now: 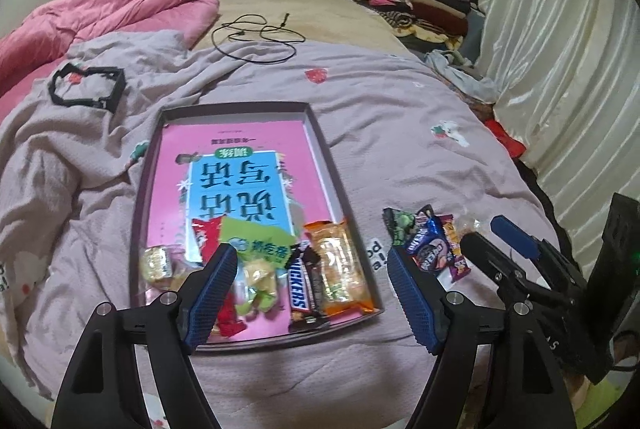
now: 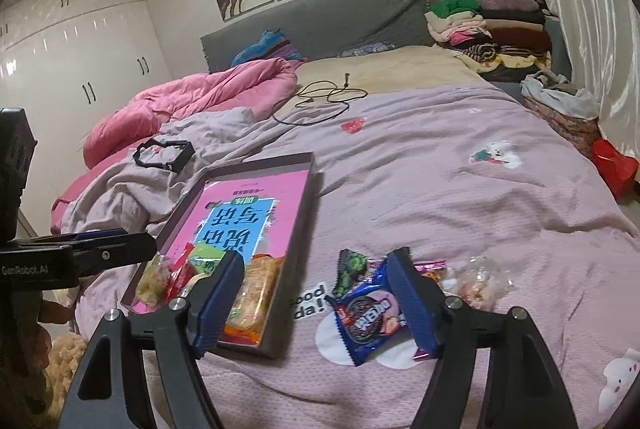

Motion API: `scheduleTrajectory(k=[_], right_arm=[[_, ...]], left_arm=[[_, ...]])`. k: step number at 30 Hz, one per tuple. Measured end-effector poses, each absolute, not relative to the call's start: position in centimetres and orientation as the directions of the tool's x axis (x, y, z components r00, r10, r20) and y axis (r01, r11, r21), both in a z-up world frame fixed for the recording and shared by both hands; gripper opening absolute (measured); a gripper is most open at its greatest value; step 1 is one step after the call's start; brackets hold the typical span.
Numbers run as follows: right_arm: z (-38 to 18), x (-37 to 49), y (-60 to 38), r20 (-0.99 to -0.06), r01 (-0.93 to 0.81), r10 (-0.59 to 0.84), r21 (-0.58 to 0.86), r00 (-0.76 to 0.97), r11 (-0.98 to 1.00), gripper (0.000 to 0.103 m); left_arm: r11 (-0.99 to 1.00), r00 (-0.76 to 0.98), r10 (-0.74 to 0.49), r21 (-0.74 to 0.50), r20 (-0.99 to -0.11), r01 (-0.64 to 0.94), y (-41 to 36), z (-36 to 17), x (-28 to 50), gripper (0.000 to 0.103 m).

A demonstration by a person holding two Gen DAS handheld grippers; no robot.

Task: Organize snacks
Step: 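Move both grippers toward the snacks lying beside the tray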

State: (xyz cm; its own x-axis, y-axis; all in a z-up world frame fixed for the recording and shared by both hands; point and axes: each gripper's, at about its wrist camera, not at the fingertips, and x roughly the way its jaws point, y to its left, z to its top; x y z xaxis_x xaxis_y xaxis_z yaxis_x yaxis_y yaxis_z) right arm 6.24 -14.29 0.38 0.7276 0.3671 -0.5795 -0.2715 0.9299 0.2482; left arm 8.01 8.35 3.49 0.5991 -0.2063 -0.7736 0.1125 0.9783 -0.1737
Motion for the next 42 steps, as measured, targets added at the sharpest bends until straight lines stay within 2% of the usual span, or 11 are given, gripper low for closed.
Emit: scheduleTrajectory(k=[17,33,42], right_arm=[[0.3,7.0,-18.6,-0.568,-0.199,0.348,0.308,0.746,0.93,0.077],[-0.9,7.7,-20.6,-0.592,-0.154,0.279,0.253,0.756,0.955,0.078],[-2.1,8.3,-22.1,-0.622,-0.107,0.259,0.271,0.739,0.957,0.078]], left_arm=[[0.972,0.576,-0.227,-0.142,-0.786,0.189,4.1,3.0,8.1,0.078],[0.964,0.529,-0.203,-0.074,-0.824,0.255,0.6,0.7,8.6,0.078],[0.943,0.513,-0.211,-0.035,-0.832,0.331,-1.7,-0.3,8.9,0.078]])
